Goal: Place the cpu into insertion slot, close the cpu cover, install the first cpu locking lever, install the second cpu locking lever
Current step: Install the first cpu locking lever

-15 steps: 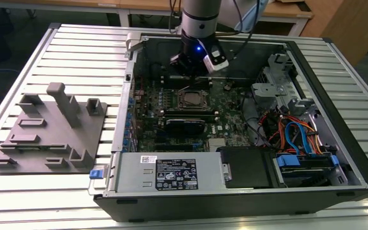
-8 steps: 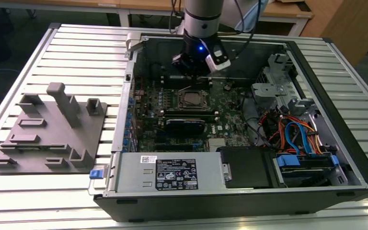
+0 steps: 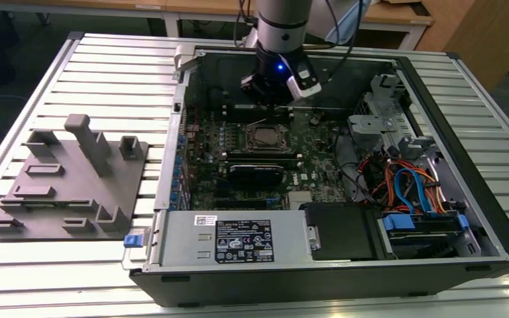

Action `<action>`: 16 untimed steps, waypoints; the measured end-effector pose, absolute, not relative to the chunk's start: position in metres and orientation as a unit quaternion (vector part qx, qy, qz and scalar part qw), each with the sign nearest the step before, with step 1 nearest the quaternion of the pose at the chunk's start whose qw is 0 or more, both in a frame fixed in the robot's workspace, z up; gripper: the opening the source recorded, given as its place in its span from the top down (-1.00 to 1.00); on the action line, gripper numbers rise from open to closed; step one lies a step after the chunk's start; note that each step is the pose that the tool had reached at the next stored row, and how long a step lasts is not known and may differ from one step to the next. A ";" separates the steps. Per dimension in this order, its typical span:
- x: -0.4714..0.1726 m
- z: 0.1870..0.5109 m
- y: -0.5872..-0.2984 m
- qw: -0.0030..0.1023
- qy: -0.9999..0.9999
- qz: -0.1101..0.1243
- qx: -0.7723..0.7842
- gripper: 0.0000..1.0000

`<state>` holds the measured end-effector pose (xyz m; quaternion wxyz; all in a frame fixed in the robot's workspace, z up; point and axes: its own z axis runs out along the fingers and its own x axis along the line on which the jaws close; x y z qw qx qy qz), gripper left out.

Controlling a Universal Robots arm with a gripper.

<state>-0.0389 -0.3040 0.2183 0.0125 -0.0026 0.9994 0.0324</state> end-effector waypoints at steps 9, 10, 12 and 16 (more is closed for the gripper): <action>-0.035 0.216 -0.303 0.013 0.999 0.032 -0.003 0.79; -0.035 0.215 -0.303 0.012 0.999 0.032 -0.003 0.79; -0.034 0.215 -0.303 0.013 0.999 0.032 -0.003 0.79; -0.032 0.213 -0.303 0.012 0.999 0.032 -0.003 0.79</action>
